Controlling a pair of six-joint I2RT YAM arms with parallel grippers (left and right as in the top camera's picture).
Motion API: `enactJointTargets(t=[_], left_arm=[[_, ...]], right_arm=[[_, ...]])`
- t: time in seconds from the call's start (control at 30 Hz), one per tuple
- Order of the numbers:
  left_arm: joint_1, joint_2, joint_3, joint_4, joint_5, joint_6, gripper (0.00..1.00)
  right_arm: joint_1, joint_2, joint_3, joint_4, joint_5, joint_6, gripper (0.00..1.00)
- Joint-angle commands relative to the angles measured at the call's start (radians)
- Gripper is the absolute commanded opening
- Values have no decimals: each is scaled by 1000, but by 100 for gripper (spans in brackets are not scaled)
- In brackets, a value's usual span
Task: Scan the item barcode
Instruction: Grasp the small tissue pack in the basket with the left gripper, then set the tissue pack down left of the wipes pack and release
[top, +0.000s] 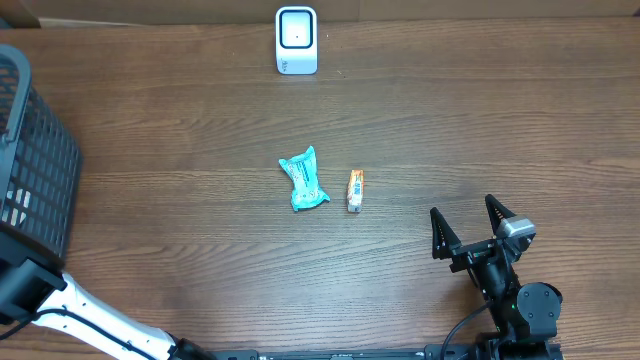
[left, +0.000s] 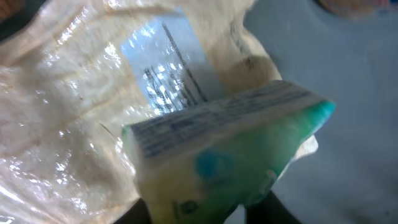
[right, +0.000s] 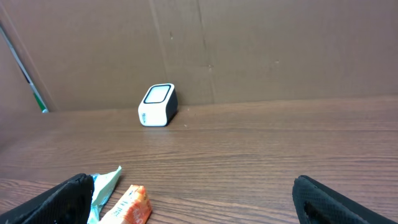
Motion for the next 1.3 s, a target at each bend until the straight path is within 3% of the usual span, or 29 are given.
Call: enactJointTargets(t=[0.0, 0.17, 0.33, 0.47, 0.6, 0.7, 0.8, 1.0, 1.27], left_arm=[[-7, -15, 5, -22, 12, -8, 18], [-8, -121, 5, -19, 13, -8, 5], [-8, -286, 5, 19, 56, -37, 5], [-8, -433, 5, 61, 287, -112, 4], [-26, -554, 5, 106, 655, -190, 4], [-87, -631, 5, 101, 772, -199, 4], [-199, -684, 5, 48, 734, -143, 4], [-533, -685, -18, -110, 466, -37, 4], [-832, -619, -219, -83, 320, 4, 4]], right_arm=[[-2, -8, -10, 6, 3, 2, 100], [-2, -8, -10, 6, 3, 2, 100], [-2, -8, -10, 6, 3, 2, 100], [-2, -8, -10, 6, 3, 2, 100], [-2, -8, -10, 6, 3, 2, 100], [-2, -8, -10, 6, 3, 2, 100], [-2, -8, -10, 6, 3, 2, 100], [-2, -8, -10, 6, 3, 2, 100], [-2, -8, -10, 6, 3, 2, 100]])
